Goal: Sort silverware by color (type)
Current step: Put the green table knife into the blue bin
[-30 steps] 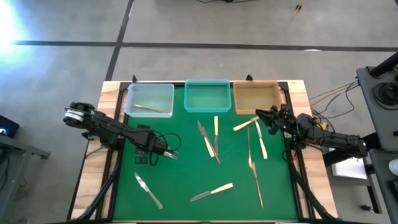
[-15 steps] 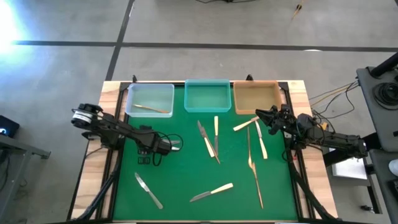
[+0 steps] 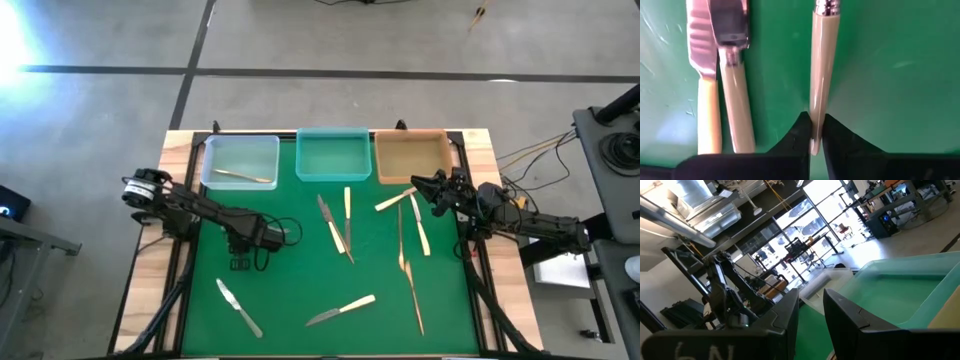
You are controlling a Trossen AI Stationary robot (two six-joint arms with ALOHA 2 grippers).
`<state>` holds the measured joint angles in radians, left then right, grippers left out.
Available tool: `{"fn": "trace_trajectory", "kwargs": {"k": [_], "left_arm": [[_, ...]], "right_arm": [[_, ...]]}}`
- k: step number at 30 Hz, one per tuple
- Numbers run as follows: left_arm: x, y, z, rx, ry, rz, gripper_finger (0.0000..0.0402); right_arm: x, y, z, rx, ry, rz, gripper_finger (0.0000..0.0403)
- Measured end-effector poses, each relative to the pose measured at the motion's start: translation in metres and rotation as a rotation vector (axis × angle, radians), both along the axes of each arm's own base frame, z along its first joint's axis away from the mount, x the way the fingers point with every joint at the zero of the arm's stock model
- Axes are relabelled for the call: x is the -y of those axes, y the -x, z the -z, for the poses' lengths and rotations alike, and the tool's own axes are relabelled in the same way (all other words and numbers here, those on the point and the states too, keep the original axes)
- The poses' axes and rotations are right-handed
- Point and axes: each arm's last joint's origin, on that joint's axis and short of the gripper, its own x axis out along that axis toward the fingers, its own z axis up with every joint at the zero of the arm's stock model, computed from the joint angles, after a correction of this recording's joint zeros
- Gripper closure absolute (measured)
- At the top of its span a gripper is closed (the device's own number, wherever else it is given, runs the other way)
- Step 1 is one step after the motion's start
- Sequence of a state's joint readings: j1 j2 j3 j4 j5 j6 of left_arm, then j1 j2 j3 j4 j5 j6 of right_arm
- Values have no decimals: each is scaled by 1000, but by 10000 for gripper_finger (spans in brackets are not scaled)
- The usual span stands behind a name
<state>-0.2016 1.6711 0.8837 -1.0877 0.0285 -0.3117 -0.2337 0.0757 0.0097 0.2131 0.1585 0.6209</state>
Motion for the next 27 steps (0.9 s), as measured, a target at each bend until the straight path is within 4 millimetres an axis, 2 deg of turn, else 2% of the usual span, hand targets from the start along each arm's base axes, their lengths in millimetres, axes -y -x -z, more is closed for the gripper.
{"fn": "trace_trajectory", "kwargs": {"k": [7, 13, 16, 21, 24, 27], "left_arm": [[7, -36, -39, 172, 39, 7, 394], [-2, -82, -90, 435, -96, 19, 394], [-18, -110, -113, 553, -215, 1, 394], [-60, -166, -146, 707, -362, -9, 394], [-89, -194, -154, 723, -394, -2, 394], [-118, -213, -153, 668, -414, 3, 394]], "right_arm": [[0, 0, 0, 0, 0, 0, 321], [0, 0, 0, 0, 0, 0, 321], [0, 0, 0, 0, 0, 0, 321], [0, 0, 0, 0, 0, 0, 321], [0, 0, 0, 0, 0, 0, 321], [0, 0, 0, 0, 0, 0, 321]]}}
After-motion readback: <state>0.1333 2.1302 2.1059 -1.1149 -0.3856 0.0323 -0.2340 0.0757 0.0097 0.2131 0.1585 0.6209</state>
